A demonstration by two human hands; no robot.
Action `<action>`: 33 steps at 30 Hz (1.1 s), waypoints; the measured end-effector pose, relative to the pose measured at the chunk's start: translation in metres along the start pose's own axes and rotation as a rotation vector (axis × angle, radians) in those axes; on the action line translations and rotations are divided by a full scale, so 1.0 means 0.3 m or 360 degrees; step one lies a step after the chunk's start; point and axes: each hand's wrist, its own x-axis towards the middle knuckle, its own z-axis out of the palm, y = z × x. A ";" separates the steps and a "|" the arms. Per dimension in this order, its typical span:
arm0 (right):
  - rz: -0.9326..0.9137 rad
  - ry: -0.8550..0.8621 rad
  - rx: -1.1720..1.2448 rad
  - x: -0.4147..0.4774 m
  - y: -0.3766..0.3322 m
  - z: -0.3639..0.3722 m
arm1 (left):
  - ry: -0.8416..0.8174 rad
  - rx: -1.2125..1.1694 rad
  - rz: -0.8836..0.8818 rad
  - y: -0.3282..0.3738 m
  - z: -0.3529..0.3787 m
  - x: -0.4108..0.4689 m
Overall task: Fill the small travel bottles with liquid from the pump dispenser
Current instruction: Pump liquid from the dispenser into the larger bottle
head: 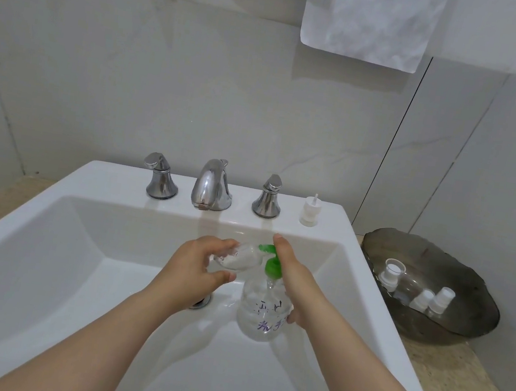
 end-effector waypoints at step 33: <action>-0.0018 -0.0023 -0.0065 0.013 0.010 0.002 | -0.0027 -0.0028 -0.0042 -0.001 -0.005 0.001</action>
